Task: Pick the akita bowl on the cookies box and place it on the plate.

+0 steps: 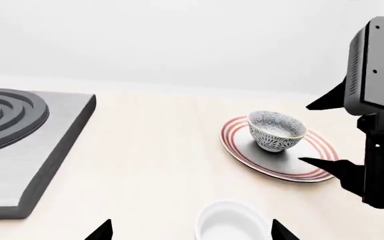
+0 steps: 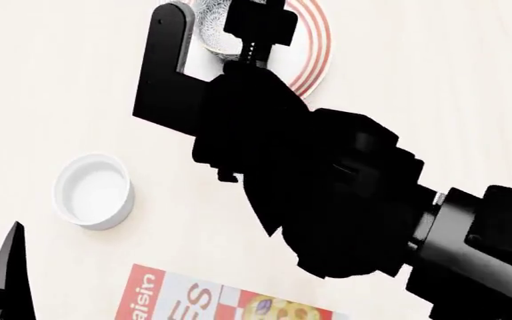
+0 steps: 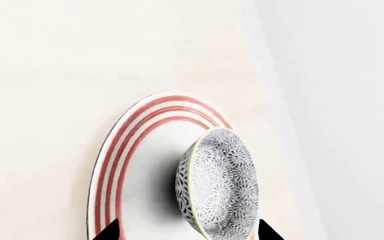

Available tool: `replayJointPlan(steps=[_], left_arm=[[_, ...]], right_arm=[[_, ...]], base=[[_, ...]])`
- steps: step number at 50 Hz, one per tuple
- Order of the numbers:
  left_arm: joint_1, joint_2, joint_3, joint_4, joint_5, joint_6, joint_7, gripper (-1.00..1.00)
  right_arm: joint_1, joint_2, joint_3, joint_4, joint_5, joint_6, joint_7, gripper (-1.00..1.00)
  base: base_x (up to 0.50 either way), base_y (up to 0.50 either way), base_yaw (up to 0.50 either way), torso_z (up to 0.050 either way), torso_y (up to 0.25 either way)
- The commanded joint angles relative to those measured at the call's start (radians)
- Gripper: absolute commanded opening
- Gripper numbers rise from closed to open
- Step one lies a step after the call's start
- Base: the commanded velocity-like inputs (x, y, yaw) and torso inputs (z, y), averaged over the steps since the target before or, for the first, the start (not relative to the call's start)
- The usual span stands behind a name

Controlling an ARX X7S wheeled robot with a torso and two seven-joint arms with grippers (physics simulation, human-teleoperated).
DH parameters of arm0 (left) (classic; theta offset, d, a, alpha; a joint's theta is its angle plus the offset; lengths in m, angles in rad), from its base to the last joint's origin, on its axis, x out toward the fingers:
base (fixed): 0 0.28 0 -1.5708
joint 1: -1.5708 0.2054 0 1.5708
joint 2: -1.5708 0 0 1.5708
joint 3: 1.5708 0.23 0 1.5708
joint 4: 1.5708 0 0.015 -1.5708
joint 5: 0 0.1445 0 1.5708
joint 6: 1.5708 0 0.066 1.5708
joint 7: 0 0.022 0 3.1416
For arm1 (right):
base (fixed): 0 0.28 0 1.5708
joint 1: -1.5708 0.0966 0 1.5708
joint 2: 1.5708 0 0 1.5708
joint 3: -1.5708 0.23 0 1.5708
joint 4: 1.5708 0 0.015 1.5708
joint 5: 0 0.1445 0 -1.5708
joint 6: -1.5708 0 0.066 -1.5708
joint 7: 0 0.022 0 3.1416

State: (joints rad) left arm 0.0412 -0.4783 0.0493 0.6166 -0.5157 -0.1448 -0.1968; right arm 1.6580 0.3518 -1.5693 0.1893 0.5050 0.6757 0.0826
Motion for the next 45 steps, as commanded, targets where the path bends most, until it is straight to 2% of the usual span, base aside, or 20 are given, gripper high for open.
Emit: replayJointPlan(steps=[1, 6, 10, 13, 18, 19, 23, 27, 32, 36, 38, 42, 45], left_arm=[[-0.006, -0.011, -0.005, 0.028, -0.001, -0.018, -0.021, 1.00], [-0.016, -0.017, -0.025, 0.053, -0.012, -0.028, -0.040, 1.00], [-0.019, -0.017, -0.051, 0.086, -0.004, -0.010, -0.062, 1.00], [-0.017, -0.014, -0.064, 0.102, 0.012, 0.011, -0.070, 1.00], [-0.027, -0.005, -0.117, 0.150, 0.016, 0.044, -0.108, 1.00], [-0.030, -0.002, -0.137, 0.170, 0.012, 0.058, -0.119, 1.00], [-0.028, 0.014, -0.165, 0.206, 0.039, 0.105, -0.135, 1.00], [-0.018, 0.033, -0.183, 0.215, 0.058, 0.155, -0.137, 1.00], [-0.007, 0.076, -0.208, 0.205, 0.093, 0.251, -0.135, 1.00], [-0.001, 0.094, -0.205, 0.190, 0.099, 0.286, -0.128, 1.00], [-0.001, 0.106, -0.205, 0.186, 0.105, 0.306, -0.128, 1.00], [-0.003, 0.125, -0.204, 0.171, 0.116, 0.344, -0.124, 1.00], [-0.002, 0.133, -0.205, 0.157, 0.113, 0.362, -0.122, 1.00]], right_arm=[[0.025, 0.281, 0.077, -0.607, 0.121, 0.195, 0.182, 1.00], [0.002, 0.389, 0.157, -0.803, 0.185, 0.210, 0.302, 1.00], [-0.079, 0.500, 0.195, -0.975, 0.163, 0.166, 0.482, 1.00], [-0.132, 0.544, 0.199, -1.018, 0.136, 0.119, 0.549, 1.00], [-0.240, 0.656, 0.240, -1.140, 0.121, 0.007, 0.726, 1.00], [-0.285, 0.694, 0.272, -1.147, 0.149, -0.078, 0.787, 1.00], [-0.379, 0.778, 0.285, -1.180, 0.103, -0.239, 0.900, 1.00], [-0.465, 0.882, 0.271, -1.226, 0.012, -0.372, 1.008, 1.00], [-0.469, 1.030, 0.123, -1.236, -0.139, -0.609, 1.171, 1.00], [-0.486, 1.090, 0.041, -1.235, -0.239, -0.746, 1.286, 1.00], [-0.503, 1.121, 0.021, -1.235, -0.288, -0.798, 1.328, 1.00], [-0.530, 1.150, -0.015, -1.236, -0.394, -0.792, 1.396, 1.00], [-0.540, 1.186, -0.025, -1.231, -0.410, -0.865, 1.425, 1.00]], base=[[0.00, 0.00, 0.00, 0.000, 0.000], [0.00, 0.00, 0.00, 0.000, 0.000], [0.00, 0.00, 0.00, 0.000, -0.004], [0.00, 0.00, 0.00, 0.000, 0.000], [0.00, 0.00, 0.00, 0.000, 0.000], [0.00, 0.00, 0.00, 0.000, 0.000], [0.00, 0.00, 0.00, 0.000, 0.000], [0.00, 0.00, 0.00, 0.000, 0.000], [0.00, 0.00, 0.00, 0.000, 0.000], [0.00, 0.00, 0.00, 0.000, 0.000], [0.00, 0.00, 0.00, 0.000, 0.000], [0.00, 0.00, 0.00, 0.000, 0.000], [0.00, 0.00, 0.00, 0.000, 0.000]])
